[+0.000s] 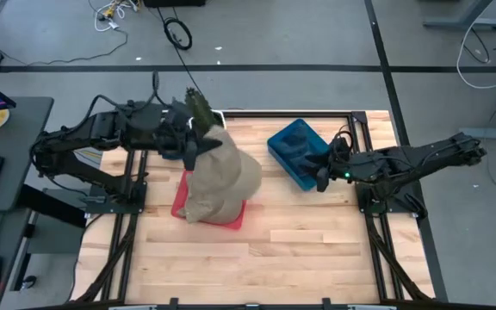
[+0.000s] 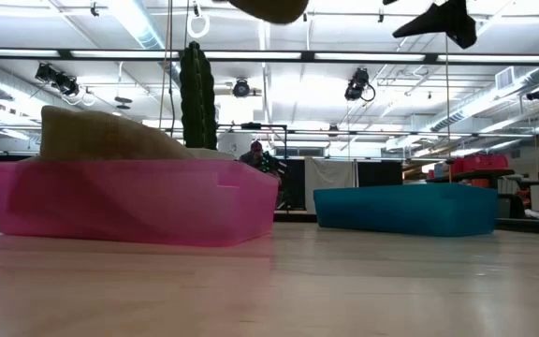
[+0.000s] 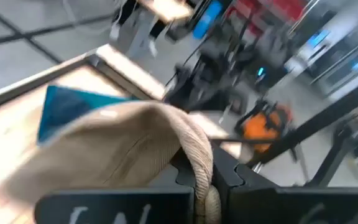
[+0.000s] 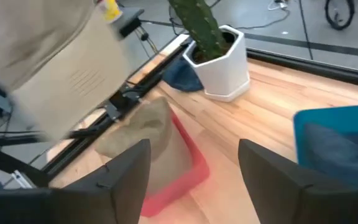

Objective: Pick & Place hat
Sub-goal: Put the brown cap into the red bin

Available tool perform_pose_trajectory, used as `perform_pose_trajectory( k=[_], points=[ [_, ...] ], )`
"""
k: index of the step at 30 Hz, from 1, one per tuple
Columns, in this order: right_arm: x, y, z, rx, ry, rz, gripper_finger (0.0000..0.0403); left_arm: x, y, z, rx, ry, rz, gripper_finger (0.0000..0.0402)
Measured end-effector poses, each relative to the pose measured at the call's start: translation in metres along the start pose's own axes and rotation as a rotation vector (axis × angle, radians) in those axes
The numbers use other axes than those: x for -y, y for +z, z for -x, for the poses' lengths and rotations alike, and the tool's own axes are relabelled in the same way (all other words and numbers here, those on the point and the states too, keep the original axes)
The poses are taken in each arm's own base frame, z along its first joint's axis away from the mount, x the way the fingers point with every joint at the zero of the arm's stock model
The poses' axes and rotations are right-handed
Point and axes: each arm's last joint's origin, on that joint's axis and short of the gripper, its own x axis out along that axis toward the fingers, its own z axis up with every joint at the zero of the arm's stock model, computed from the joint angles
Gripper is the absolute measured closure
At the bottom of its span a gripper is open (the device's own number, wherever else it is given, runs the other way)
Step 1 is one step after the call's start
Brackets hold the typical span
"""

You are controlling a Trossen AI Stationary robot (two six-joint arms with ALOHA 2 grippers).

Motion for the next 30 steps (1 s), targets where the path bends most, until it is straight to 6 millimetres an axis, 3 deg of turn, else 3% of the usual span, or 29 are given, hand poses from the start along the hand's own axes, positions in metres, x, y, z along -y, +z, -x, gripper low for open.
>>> perform_pose_trajectory(
  k=[6, 15, 21, 30],
  points=[
    [0.002, -0.002, 0.0, -0.021, -0.02, -0.031, 0.0192, -0.002, -0.02, 0.001, -0.125, 0.095, -0.057, 0.0391],
    [0.002, -0.003, -0.001, -0.024, -0.024, -0.038, 0.024, -0.013, -0.065, -0.029, -0.248, 0.178, -0.034, 0.0391],
    [0.002, -0.003, -0.001, -0.024, -0.025, -0.081, 0.0256, -0.018, -0.085, -0.049, -0.211, 0.147, 0.048, 0.0391],
    [0.001, -0.004, -0.002, -0.041, -0.01, -0.08, 0.0262, -0.027, -0.111, -0.061, -0.233, 0.193, 0.081, 0.0391]
  ],
)
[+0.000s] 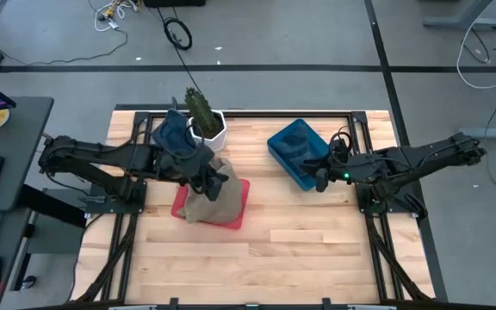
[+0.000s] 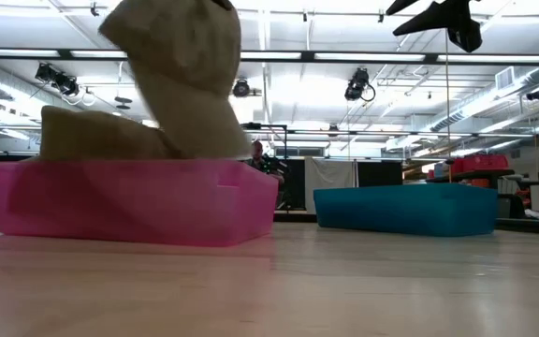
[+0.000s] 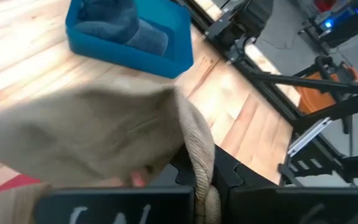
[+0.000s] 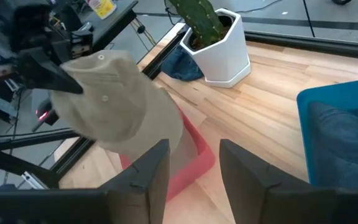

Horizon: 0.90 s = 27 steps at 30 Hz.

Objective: Pick & Place hat
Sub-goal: Put the brown cap into the red bin

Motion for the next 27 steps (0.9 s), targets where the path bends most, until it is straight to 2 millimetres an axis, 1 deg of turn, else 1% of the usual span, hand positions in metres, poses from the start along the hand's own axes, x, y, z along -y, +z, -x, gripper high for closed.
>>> perform_pose_trajectory(
  k=[9, 15, 18, 23, 27],
  points=[
    [0.001, -0.002, -0.001, -0.008, -0.003, 0.007, 0.0262, 0.0, -0.015, -0.003, -0.029, 0.017, 0.038, 0.0391],
    [0.001, -0.002, -0.002, -0.008, -0.004, 0.007, 0.0262, 0.002, -0.018, -0.001, 0.008, 0.05, 0.038, 0.0391],
    [0.001, -0.002, -0.002, -0.008, -0.004, 0.008, 0.0262, 0.002, -0.021, 0.0, -0.001, 0.075, 0.039, 0.0391],
    [0.001, -0.002, -0.002, -0.007, -0.004, 0.015, 0.0262, 0.003, -0.028, -0.007, -0.034, 0.098, 0.017, 0.0391],
    [0.001, -0.002, -0.002, -0.008, -0.005, 0.017, 0.0262, 0.006, -0.034, -0.017, -0.06, 0.109, 0.015, 0.0391]
  ],
)
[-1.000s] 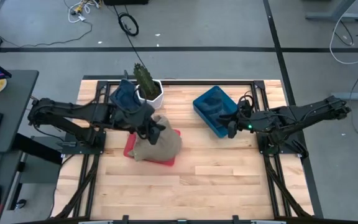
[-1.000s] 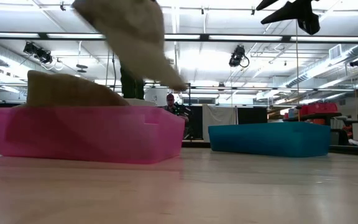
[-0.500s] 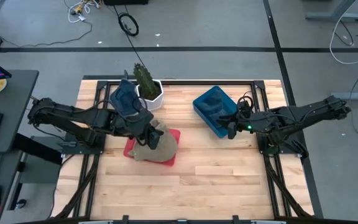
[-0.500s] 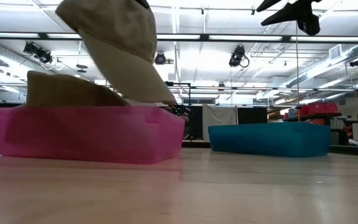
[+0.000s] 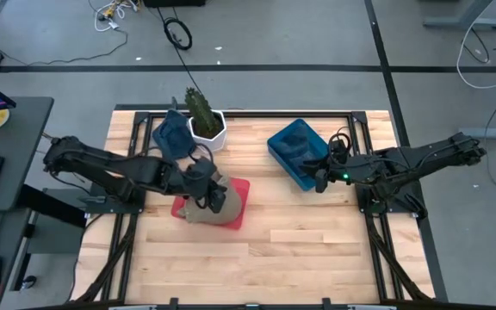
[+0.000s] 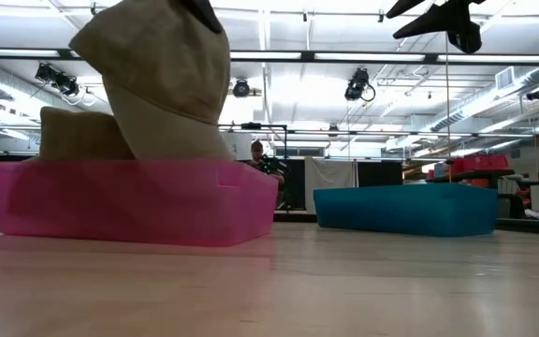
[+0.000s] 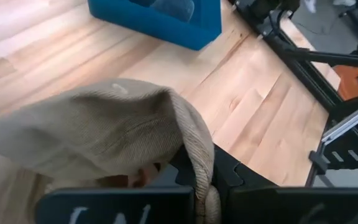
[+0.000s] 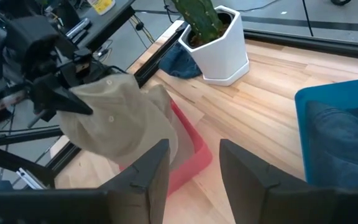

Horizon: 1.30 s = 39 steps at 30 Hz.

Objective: Pick & Place hat
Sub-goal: Put the brown cap into the red bin

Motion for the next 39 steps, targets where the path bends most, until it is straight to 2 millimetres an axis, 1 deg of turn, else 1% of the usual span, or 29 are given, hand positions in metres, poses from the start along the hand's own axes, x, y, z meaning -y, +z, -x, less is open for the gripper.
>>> perform_pose_trajectory(
  k=[7, 13, 18, 21, 24, 30, 34, 39],
  points=[
    [0.0, 0.0, 0.0, -0.001, -0.001, 0.003, 0.0262, 0.004, -0.01, -0.019, -0.038, 0.045, -0.026, 0.039],
    [0.0, 0.0, 0.0, 0.0, -0.001, 0.004, 0.0262, 0.002, -0.016, -0.03, -0.056, 0.101, -0.051, 0.0391],
    [0.0, 0.0, 0.0, -0.002, -0.003, 0.006, 0.0262, -0.003, -0.02, -0.032, -0.083, 0.164, -0.071, 0.039],
    [0.0, 0.0, 0.0, -0.002, -0.003, 0.008, 0.0262, -0.011, -0.025, -0.031, -0.124, 0.25, -0.111, 0.0391],
    [0.0, 0.0, 0.0, -0.001, -0.003, 0.019, 0.0262, -0.015, -0.028, -0.033, -0.142, 0.303, -0.136, 0.0391],
    [0.0, 0.0, 0.0, -0.001, -0.003, 0.019, 0.0262, -0.018, -0.035, -0.035, -0.173, 0.367, -0.183, 0.0391],
    [-0.001, -0.001, -0.002, -0.003, -0.008, 0.023, 0.0262, -0.02, -0.042, -0.039, -0.205, 0.423, -0.224, 0.0391],
    [-0.001, -0.003, -0.006, -0.011, -0.019, 0.031, 0.0262, -0.02, -0.053, -0.052, -0.24, 0.471, -0.264, 0.0389]
  ],
)
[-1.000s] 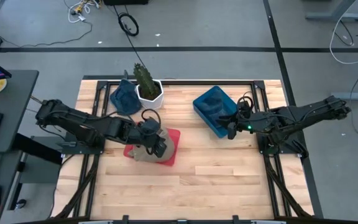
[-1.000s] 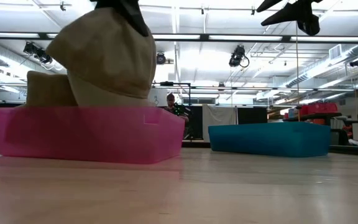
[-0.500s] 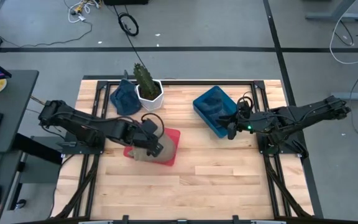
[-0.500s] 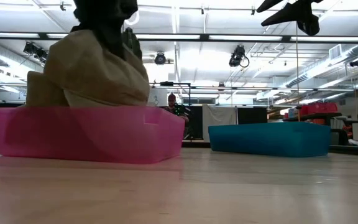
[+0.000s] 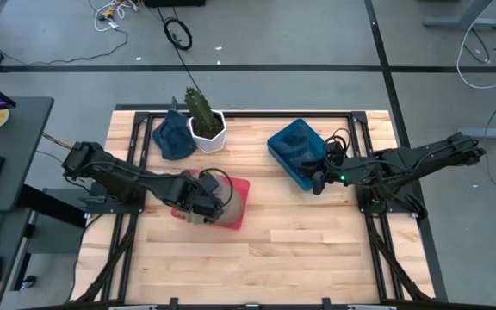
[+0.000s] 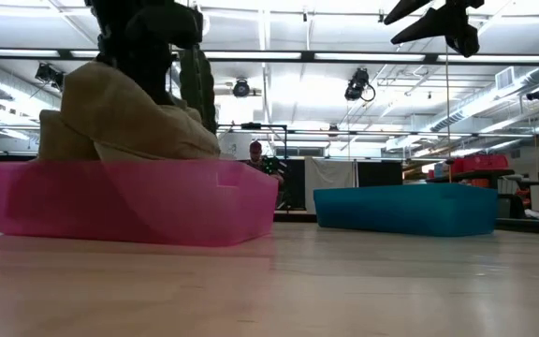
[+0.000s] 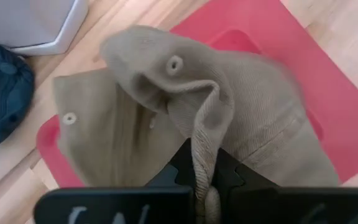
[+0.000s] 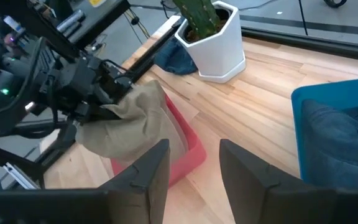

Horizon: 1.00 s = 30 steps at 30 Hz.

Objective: Pick & Place hat
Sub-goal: Put the brown cap into the red bin

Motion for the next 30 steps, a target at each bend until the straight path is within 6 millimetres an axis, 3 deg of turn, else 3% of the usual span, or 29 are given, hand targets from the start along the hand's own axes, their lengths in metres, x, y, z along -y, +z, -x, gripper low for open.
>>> perform_pose_trajectory(
  k=[7, 16, 22, 30],
  points=[
    [-0.002, -0.002, -0.004, -0.011, -0.007, -0.006, 0.0262, 0.005, -0.01, -0.022, -0.019, 0.08, 0.071, 0.0385],
    [-0.002, -0.002, -0.004, -0.01, -0.005, -0.013, 0.0262, -0.002, -0.022, -0.034, -0.049, 0.128, 0.118, 0.0389],
    [-0.002, -0.002, -0.004, -0.009, -0.004, -0.016, 0.0262, 0.002, -0.017, -0.037, -0.027, 0.076, 0.158, 0.0371],
    [-0.002, -0.002, -0.004, -0.009, -0.004, -0.017, 0.0262, 0.0, -0.011, -0.04, -0.021, 0.071, 0.173, 0.0381]
  ],
)
